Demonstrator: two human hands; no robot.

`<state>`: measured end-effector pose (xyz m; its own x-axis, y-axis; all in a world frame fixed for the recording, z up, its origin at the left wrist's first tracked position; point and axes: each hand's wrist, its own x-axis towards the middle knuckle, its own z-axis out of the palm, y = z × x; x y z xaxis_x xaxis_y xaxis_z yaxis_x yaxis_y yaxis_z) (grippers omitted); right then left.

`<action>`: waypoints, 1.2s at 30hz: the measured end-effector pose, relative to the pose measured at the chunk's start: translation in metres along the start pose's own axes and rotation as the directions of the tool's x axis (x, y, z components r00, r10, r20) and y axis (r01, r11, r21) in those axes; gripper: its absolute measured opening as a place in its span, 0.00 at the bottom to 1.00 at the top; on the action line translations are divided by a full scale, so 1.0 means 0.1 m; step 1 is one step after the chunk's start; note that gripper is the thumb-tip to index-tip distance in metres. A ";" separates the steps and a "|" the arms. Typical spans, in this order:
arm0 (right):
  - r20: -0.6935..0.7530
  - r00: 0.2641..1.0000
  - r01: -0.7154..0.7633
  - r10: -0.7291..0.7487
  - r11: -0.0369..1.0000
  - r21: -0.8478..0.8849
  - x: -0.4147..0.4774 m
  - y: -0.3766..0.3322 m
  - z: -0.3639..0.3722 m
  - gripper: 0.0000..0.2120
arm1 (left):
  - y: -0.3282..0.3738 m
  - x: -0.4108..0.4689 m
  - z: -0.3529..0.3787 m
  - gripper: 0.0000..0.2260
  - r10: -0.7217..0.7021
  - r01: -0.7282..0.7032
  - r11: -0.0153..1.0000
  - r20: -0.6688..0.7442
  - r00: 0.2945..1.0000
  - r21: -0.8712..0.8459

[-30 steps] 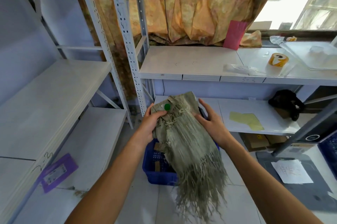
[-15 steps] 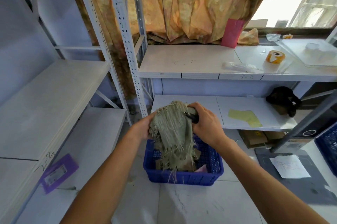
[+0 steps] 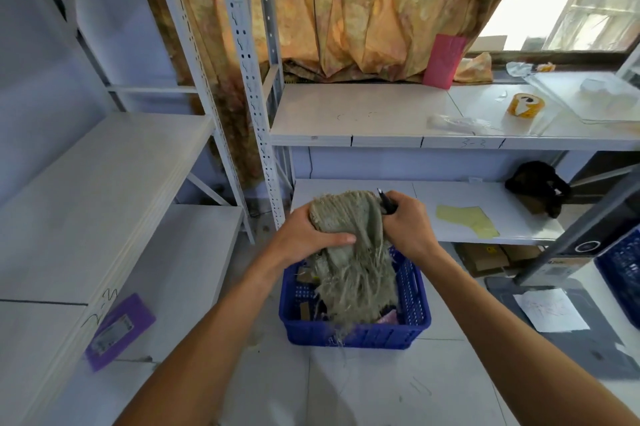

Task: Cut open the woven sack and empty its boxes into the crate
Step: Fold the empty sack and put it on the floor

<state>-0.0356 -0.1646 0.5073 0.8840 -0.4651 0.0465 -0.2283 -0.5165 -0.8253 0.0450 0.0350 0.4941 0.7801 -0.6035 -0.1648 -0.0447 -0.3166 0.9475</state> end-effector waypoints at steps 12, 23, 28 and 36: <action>0.087 0.949 -0.308 0.301 0.840 0.447 -0.27 -0.13 0.00 0.11 | -0.42 -0.03 0.12 0.17 -0.124 0.107 0.967 -0.056 0.991 -0.232; -0.093 0.987 -0.117 0.130 0.984 0.135 -0.46 0.20 -0.19 0.12 | -0.28 0.09 0.61 0.12 -0.120 0.075 0.983 -0.285 0.951 -0.165; -0.128 0.990 -0.081 0.061 0.984 -0.158 -0.50 0.45 -0.30 0.30 | 0.07 0.16 1.12 0.08 -0.187 0.074 0.938 -0.312 0.931 -0.340; -0.311 0.950 -0.028 -0.030 0.983 -0.180 -0.58 1.17 -0.99 0.21 | 0.62 0.30 2.20 0.14 -0.397 0.300 0.726 -0.021 0.918 -0.619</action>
<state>-0.1537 -0.2694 0.4636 0.7196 -0.6499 0.2445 -0.3222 -0.6244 -0.7116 -0.0719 -0.1634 0.4878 0.7469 -0.4124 -0.5216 0.5875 0.0418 0.8081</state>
